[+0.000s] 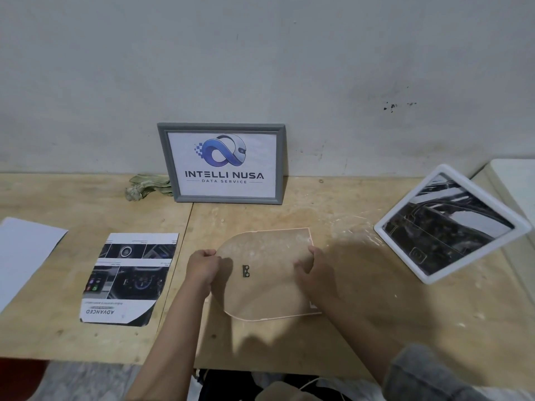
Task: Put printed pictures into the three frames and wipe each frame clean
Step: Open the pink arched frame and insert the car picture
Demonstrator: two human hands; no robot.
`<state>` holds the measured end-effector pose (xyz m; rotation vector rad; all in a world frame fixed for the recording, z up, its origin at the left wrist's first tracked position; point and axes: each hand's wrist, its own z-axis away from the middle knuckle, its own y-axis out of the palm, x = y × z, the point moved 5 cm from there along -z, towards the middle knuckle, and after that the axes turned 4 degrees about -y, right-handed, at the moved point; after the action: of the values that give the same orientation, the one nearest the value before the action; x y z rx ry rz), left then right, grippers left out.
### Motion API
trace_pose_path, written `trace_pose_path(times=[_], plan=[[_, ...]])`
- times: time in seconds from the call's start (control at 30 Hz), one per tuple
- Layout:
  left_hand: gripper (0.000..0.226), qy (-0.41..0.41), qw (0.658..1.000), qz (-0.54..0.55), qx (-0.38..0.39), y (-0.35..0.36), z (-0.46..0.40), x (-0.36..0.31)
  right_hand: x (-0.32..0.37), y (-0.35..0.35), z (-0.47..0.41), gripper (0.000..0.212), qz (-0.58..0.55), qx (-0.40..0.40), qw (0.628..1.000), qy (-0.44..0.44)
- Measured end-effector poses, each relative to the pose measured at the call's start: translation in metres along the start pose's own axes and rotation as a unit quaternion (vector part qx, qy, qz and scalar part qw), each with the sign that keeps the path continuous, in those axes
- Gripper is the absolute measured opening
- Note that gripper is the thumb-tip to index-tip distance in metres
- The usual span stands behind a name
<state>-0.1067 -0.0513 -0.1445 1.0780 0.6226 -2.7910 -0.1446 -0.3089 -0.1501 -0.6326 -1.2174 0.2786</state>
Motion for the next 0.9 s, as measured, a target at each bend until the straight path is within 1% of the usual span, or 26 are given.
trace_pose_path(times=[0.1,0.17,0.33,0.43,0.6,0.73,0.83,0.9], plan=[[0.028,-0.037,0.998,0.021,0.037,-0.001,-0.004,0.006,0.002,0.004,0.000,0.049,0.006,0.000,1.000,-0.002],[0.030,-0.046,0.997,0.028,0.048,-0.002,-0.002,0.008,0.002,0.005,-0.001,0.051,0.012,0.004,1.000,-0.002],[0.016,-0.037,0.998,0.016,0.048,-0.004,-0.005,0.010,-0.001,0.005,-0.005,0.051,0.018,0.002,1.000,-0.001],[0.007,-0.026,0.998,0.015,0.052,-0.010,-0.008,0.006,-0.001,0.006,-0.006,0.052,0.003,0.010,1.000,0.008],[0.011,-0.007,0.997,0.007,0.070,-0.025,-0.016,-0.004,-0.002,0.013,-0.009,0.049,-0.035,0.010,0.998,0.044],[0.007,0.027,0.998,0.013,0.053,-0.036,-0.021,-0.013,0.003,0.019,-0.006,0.045,-0.071,-0.005,0.995,0.067],[0.015,0.054,0.998,-0.004,0.045,-0.042,-0.021,-0.018,0.011,0.021,-0.006,0.046,-0.078,-0.016,0.995,0.062],[0.012,0.074,0.996,-0.017,0.045,-0.047,-0.020,-0.022,0.021,0.022,-0.004,0.048,-0.075,-0.027,0.996,0.049]])
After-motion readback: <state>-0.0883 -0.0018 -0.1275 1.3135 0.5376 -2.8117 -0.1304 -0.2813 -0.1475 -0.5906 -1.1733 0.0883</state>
